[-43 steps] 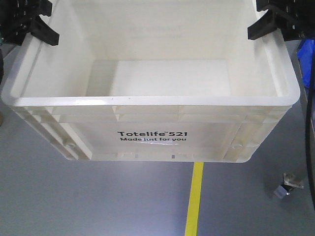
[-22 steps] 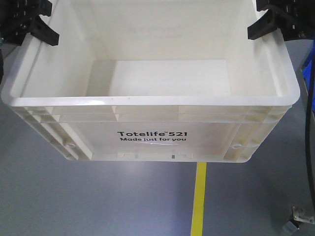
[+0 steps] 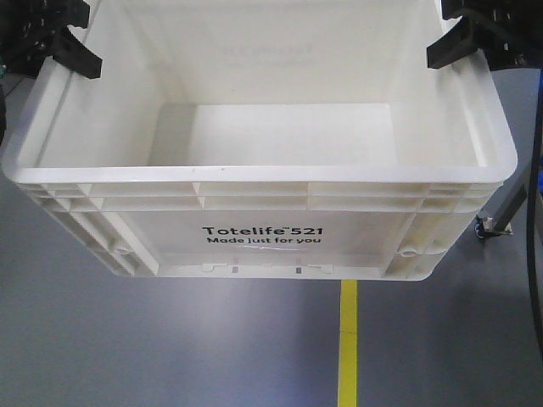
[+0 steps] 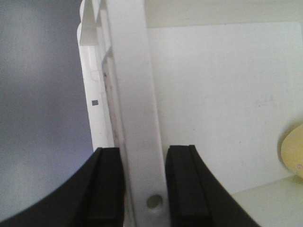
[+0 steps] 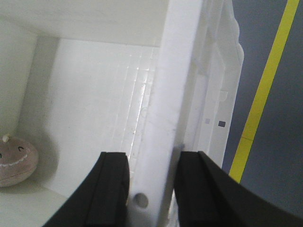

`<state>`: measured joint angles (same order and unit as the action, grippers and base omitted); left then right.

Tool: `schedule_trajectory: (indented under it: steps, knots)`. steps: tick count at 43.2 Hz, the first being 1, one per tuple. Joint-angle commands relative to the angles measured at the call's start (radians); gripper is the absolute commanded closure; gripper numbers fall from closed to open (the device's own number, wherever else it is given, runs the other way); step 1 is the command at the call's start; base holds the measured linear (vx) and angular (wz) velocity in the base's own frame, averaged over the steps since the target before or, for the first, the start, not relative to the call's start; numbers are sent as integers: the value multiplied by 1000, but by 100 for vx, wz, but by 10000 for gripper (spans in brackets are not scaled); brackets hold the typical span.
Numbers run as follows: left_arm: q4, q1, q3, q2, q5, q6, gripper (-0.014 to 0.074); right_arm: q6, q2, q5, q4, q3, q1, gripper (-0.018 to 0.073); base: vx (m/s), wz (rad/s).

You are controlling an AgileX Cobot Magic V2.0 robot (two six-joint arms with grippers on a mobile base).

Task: Place moving items into box and shelve
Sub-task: 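Keep holding the tote with both grippers while driving onward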

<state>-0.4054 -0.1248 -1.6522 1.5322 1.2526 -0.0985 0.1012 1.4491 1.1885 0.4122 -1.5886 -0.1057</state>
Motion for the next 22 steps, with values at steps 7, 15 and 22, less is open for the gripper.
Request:
schedule_trajectory:
  steps: [7, 15, 22]
  knots:
    - [-321, -37, -50, -57, -71, 1, 600, 20, -43, -92, 288, -43, -26, 559, 53, -12]
    - [-321, -37, -50, -57, -71, 1, 600, 20, -43, -92, 288, -43, -26, 559, 54, -12]
    - [-321, -37, -50, -57, -71, 1, 600, 20, -43, -92, 288, -43, -26, 559, 53, -11]
